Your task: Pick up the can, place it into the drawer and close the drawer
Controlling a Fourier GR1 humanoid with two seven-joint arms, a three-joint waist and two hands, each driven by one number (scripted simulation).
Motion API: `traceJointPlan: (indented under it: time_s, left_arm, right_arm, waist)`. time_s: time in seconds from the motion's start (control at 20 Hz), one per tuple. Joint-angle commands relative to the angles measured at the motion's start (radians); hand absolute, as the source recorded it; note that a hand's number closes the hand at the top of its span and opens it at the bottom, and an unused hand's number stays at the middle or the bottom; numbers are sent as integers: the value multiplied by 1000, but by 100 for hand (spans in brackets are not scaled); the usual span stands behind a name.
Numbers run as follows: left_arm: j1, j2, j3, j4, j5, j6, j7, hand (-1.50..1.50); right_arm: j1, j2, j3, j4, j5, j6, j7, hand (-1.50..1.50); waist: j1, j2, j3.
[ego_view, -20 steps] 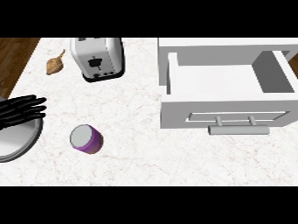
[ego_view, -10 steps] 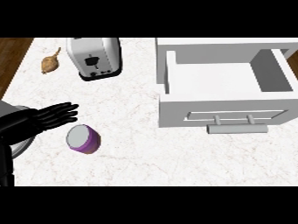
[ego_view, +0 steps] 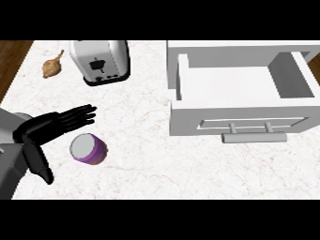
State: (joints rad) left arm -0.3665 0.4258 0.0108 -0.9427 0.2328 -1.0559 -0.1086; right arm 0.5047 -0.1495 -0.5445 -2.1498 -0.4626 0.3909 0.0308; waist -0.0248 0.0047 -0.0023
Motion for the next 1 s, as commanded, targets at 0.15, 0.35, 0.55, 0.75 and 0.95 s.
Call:
traceJointPlan:
  time_s: [0.15, 0.35, 0.55, 0.75, 0.95]
  left_arm:
    - [-84, -20, -21, 217, -215, -33, -266, -150]
    - [-65, 37, -54, 258, -284, -43, -399, -150]
    - [-78, -13, -93, 328, -308, 5, -427, -150]
    - [-60, -78, -146, 356, -349, 86, -496, -150]
    - [-52, -98, -187, 398, -376, 111, -540, -150]
  right_arm:
    - [-33, 14, 2, -4, 20, 2, 21, -150]
    - [-20, 3, -28, -17, -13, 15, 32, -150]
    - [13, 33, -32, -42, -31, 46, 19, -150]
    - [-55, -17, -33, -14, -40, 9, 76, -150]
    - [-44, -19, -71, 16, -53, 40, 44, -150]
  waist:
    - [-5, 6, -1]
    - [-10, 7, -2]
    - [-14, 5, -2]
    - [-9, 10, -3]
    - [-7, 6, -2]
